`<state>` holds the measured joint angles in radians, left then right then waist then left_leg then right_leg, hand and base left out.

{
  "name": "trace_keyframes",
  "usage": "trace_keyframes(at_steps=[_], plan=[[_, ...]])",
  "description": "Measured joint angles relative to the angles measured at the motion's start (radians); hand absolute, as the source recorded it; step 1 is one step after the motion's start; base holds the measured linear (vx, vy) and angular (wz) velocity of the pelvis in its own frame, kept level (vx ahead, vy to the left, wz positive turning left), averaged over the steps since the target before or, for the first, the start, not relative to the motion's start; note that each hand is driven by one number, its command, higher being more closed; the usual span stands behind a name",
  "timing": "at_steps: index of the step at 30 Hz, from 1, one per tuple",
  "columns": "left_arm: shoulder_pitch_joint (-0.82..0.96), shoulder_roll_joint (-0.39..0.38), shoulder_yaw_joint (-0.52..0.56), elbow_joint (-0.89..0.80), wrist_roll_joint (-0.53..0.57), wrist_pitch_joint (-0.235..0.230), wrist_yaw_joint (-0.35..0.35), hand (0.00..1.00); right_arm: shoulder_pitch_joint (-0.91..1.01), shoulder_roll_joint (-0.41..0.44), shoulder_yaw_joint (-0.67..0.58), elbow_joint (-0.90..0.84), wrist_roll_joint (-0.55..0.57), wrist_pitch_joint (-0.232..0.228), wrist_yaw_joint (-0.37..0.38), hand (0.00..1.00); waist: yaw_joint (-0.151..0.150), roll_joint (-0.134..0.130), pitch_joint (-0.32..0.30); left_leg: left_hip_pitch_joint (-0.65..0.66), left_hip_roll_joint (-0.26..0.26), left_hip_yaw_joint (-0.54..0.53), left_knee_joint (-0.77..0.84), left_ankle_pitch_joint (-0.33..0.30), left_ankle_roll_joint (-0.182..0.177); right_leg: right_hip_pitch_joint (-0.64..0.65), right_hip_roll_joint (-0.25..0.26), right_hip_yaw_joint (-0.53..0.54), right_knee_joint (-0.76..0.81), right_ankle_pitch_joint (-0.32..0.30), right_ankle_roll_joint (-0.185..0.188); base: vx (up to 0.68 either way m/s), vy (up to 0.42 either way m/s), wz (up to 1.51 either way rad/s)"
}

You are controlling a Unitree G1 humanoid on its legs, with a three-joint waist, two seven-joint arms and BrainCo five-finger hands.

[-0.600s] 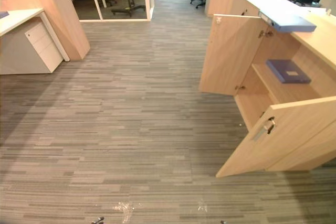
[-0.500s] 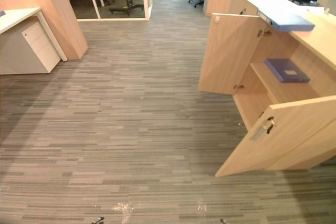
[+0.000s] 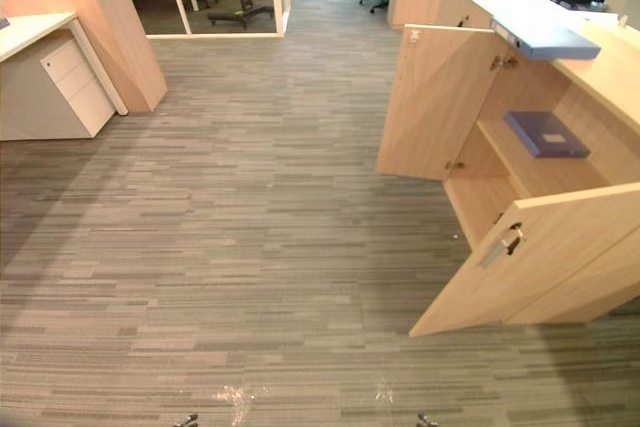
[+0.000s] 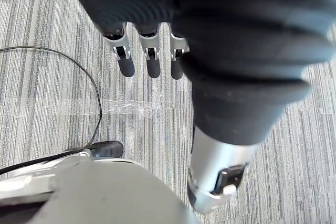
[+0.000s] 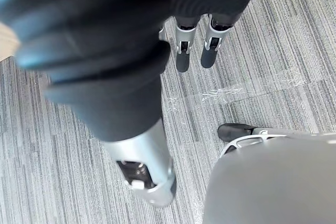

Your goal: Walk over to the cabinet, pick up the folder, carry it to the office cabinet, place the folder inside the office cabinet, then close the office cabinet door

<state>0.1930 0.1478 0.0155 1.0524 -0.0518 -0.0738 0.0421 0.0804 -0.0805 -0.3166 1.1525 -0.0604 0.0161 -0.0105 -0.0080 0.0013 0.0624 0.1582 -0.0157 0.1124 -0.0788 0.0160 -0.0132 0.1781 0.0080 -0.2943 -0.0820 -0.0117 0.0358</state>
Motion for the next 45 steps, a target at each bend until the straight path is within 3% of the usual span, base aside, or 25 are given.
trace_keyframes(at_steps=[15, 25, 27, 28, 30, 32, 33, 34, 36, 37, 38, 39, 40, 43, 45], plan=[[0.002, -0.003, 0.011, -0.006, 0.057, -0.019, 0.018, 0.00, -0.002, 0.008, -0.013, 0.000, 0.001, 0.000, -0.005, 0.00, 0.001, -0.008, 0.004, 0.002, -0.002, -0.006, -0.002, 0.000, 0.000, 0.003, -0.001, -0.006, 0.000, 0.000, 0.000, 0.00, 0.000, 0.00], [-0.002, 0.010, 0.005, -0.006, 0.082, -0.022, 0.028, 0.00, -0.017, 0.017, -0.015, 0.000, 0.001, 0.000, -0.013, 0.00, 0.001, -0.030, 0.018, -0.006, -0.010, -0.025, -0.004, 0.004, 0.006, 0.003, -0.010, -0.036, 0.000, -0.003, 0.002, -0.01, 0.000, 0.07], [-0.010, 0.020, 0.015, -0.029, 0.079, -0.022, 0.038, 0.00, -0.032, 0.025, -0.016, 0.009, 0.007, 0.000, -0.013, 0.00, 0.001, -0.044, 0.035, -0.095, -0.010, -0.030, 0.147, -0.061, 0.003, -0.009, -0.019, -0.051, 0.009, -0.004, -0.003, -0.01, -0.005, 0.18], [-0.021, 0.019, 0.022, -0.062, 0.075, -0.024, 0.047, 0.00, -0.053, 0.022, -0.020, 0.026, 0.019, 0.001, -0.013, 0.00, 0.003, -0.046, 0.063, -0.187, 0.007, -0.007, 0.325, -0.126, -0.015, -0.019, -0.020, -0.060, 0.027, -0.008, -0.010, -0.05, 0.001, 0.21], [-0.025, 0.012, 0.033, -0.100, 0.070, -0.032, 0.054, 0.00, -0.069, 0.014, -0.036, 0.036, 0.040, 0.001, -0.013, 0.00, 0.014, -0.033, 0.100, -0.295, 0.047, 0.039, 0.579, -0.170, -0.045, -0.017, -0.012, -0.064, 0.042, -0.021, -0.029, -0.15, 0.021, 0.11], [-0.018, -0.002, 0.050, -0.116, 0.052, -0.034, 0.061, 0.00, -0.069, 0.009, -0.046, 0.036, 0.041, 0.001, -0.016, 0.00, 0.025, -0.017, 0.113, -0.396, 0.103, 0.090, 0.796, -0.185, -0.030, -0.001, -0.002, -0.054, 0.055, -0.046, -0.048, -0.07, 0.027, -0.03], [-0.011, -0.012, 0.065, -0.119, 0.036, -0.034, 0.065, 0.00, -0.065, 0.007, -0.051, 0.033, 0.042, 0.001, -0.021, 0.00, 0.028, -0.005, 0.116, -0.440, 0.144, 0.113, 0.867, -0.228, 0.002, 0.000, -0.002, -0.054, 0.062, -0.053, -0.043, 0.03, 0.043, 0.01], [-0.007, -0.021, 0.081, -0.120, 0.010, -0.034, 0.072, 0.00, -0.062, 0.005, -0.054, 0.033, 0.044, 0.001, -0.024, 0.00, 0.027, -0.006, 0.118, -0.466, 0.175, 0.112, 0.852, -0.246, 0.000, 0.005, -0.011, -0.052, 0.064, -0.057, -0.038, 0.05, 0.060, 0.03], [0.003, -0.028, 0.105, -0.120, -0.024, -0.034, 0.083, 0.00, -0.059, 0.005, -0.055, 0.033, 0.045, 0.001, -0.030, 0.00, 0.026, -0.005, 0.120, -0.473, 0.189, 0.095, 0.737, -0.244, -0.006, 0.007, -0.034, -0.044, 0.070, -0.064, -0.025, 0.11, 0.147, -0.04], [0.013, -0.040, 0.130, -0.118, -0.047, -0.033, 0.089, 0.00, -0.057, 0.005, -0.057, 0.032, 0.045, 0.001, -0.034, 0.00, 0.026, -0.006, 0.120, -0.457, 0.177, 0.070, 0.545, -0.203, -0.037, 0.003, -0.073, -0.034, 0.088, -0.078, 0.000, 0.20, 0.254, -0.11], [0.017, -0.046, 0.140, -0.118, -0.053, -0.033, 0.092, 0.00, -0.056, 0.003, -0.058, 0.032, 0.045, 0.001, -0.035, 0.00, 0.026, -0.004, 0.120, -0.444, 0.168, 0.055, 0.456, -0.175, -0.045, 0.000, -0.092, -0.031, 0.096, -0.085, 0.011, 0.26, 0.370, -0.14], [0.022, -0.059, 0.157, -0.113, -0.059, -0.033, 0.098, 0.00, -0.050, 0.002, -0.057, 0.027, 0.045, 0.001, -0.036, 0.00, 0.027, 0.000, 0.119, -0.403, 0.149, 0.071, 0.349, -0.058, -0.075, 0.003, -0.132, -0.025, 0.104, -0.100, 0.042, 0.25, 0.364, -0.12], [0.028, -0.065, 0.170, -0.111, -0.059, -0.033, 0.105, 0.00, -0.045, -0.001, -0.057, 0.019, 0.044, 0.001, -0.037, 0.00, 0.031, 0.006, 0.114, -0.375, 0.127, 0.101, 0.303, 0.008, -0.049, 0.014, -0.159, -0.032, 0.098, -0.102, 0.057, 0.34, 0.418, -0.14], [0.016, -0.076, 0.198, -0.110, -0.059, -0.033, 0.118, 0.00, -0.064, 0.014, -0.078, 0.017, 0.044, 0.000, -0.037, 0.00, 0.052, 0.002, 0.111, -0.380, 0.087, 0.181, 0.378, -0.067, 0.019, 0.016, -0.226, -0.037, 0.132, -0.085, 0.066, 0.32, 0.279, -0.31], [0.019, -0.084, 0.217, -0.108, -0.065, -0.033, 0.122, 0.00, -0.069, 0.035, -0.092, 0.017, 0.044, 0.000, -0.036, 0.00, 0.058, 0.001, 0.091, -0.378, 0.077, 0.215, 0.405, -0.100, 0.038, 0.017, -0.250, -0.034, 0.106, -0.052, 0.110, 0.25, 0.181, -0.45]])
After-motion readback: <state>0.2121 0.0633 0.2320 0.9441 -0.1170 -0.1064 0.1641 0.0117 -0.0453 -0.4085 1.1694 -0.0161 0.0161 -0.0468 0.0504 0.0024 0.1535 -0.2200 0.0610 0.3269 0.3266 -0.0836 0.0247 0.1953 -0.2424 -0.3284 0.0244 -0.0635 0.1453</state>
